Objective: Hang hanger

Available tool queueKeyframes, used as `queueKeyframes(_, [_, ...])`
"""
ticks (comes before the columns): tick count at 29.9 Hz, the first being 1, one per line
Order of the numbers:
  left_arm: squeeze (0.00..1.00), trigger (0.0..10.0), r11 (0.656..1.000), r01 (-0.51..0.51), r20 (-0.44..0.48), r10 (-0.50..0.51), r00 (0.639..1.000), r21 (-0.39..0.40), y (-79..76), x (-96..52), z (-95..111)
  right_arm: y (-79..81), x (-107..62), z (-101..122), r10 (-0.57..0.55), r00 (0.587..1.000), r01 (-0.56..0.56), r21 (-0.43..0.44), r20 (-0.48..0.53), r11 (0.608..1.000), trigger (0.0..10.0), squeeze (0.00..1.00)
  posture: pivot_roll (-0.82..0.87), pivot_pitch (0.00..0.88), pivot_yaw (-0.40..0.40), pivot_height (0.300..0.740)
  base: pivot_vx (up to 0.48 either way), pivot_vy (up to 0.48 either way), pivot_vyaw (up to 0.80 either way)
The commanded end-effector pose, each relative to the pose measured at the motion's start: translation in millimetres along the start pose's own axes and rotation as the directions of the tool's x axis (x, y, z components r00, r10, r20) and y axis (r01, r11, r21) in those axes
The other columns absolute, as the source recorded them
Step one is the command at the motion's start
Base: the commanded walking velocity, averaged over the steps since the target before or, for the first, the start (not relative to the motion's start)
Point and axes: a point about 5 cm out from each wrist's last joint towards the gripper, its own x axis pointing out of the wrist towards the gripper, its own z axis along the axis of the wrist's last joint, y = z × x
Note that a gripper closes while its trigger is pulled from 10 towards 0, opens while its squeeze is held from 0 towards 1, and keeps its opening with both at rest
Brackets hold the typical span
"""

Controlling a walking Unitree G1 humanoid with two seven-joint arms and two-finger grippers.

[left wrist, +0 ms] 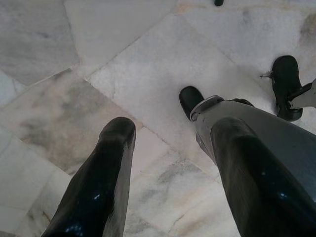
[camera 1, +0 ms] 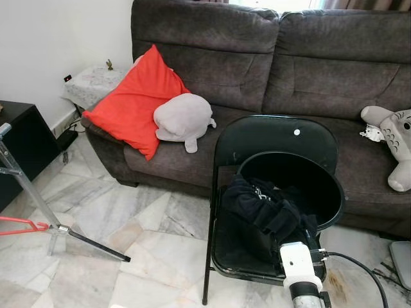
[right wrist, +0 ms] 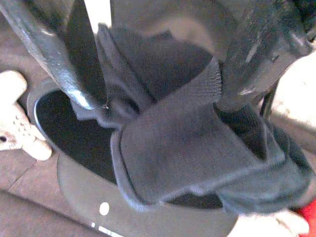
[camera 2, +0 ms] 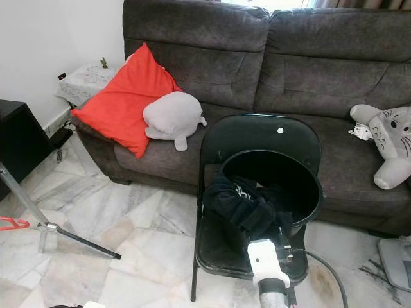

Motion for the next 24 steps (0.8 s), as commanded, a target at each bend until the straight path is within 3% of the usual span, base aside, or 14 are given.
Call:
queueKeyframes(1, [0.0, 10.0, 1.0, -0.003, -0.034, 0.003, 0.999, -0.001, 2.8, -1.4, -7, 6.9, -2.9, -3, 0.052, 0.998, -0.053, -0.007, -0.031, 0.999, 10.0, 0.0, -0.13, 0.063, 0.049, 0.74, 0.0, 0.0, 0.0])
queueKeyframes(4, [0.0, 10.0, 1.0, -0.003, -0.034, 0.003, 0.999, 0.0, 2.8, -1.3, -7, 13.8, -2.5, -6, 0.124, 0.991, -0.126, -0.049, -0.043, 0.991, 10.0, 0.0, -0.13, 0.063, 0.049, 0.74, 0.0, 0.0, 0.0])
queueKeyframes(8, [0.0, 10.0, 1.0, -0.005, -0.033, 0.005, 0.999, -0.001, 3.0, -1.4, -7, 13.5, 1.7, -4, 0.137, 0.99, -0.139, -0.08, -0.036, 0.987, 10.0, 0.0, -0.13, 0.064, 0.049, 0.74, 0.0, 0.0, 0.0])
queueKeyframes(10, [0.0, 10.0, 1.0, -0.005, -0.033, 0.004, 0.999, -0.001, 3.1, -1.4, -7, 13.6, 7.9, 2, 0.172, 0.985, -0.171, -0.191, -0.01, 0.967, 10.0, 0.0, -0.13, 0.064, 0.05, 0.74, 0.0, 0.0, 0.0])
queueKeyframes(12, [0.0, 10.0, 1.0, -0.004, -0.033, 0.004, 0.999, -0.001, 3.1, -1.4, -7, 13.5, 9.6, 3, 0.181, 0.983, -0.178, -0.217, -0.006, 0.96, 10.0, 0.0, -0.13, 0.066, 0.05, 0.74, 0.0, 0.0, 0.0])
queueKeyframes(16, [0.0, 10.0, 1.0, -0.004, -0.034, 0.004, 0.999, -0.003, 3.1, -1.5, -7, 8.0, 16.8, 4, 0.157, 0.987, -0.153, -0.295, -0.009, 0.943, 10.0, 0.0, -0.12, 0.066, 0.048, 0.74, 0.0, 0.0, 0.0])
queueKeyframes(24, [0.0, 10.0, 1.0, -0.003, -0.037, 0.003, 0.999, -0.003, 3.1, -1.5, -7, 5.9, 18.2, 1, 0.145, 0.989, -0.148, -0.364, -0.038, 0.919, 10.0, 0.0, -0.12, 0.069, 0.048, 0.74, 0.0, 0.0, 0.0])
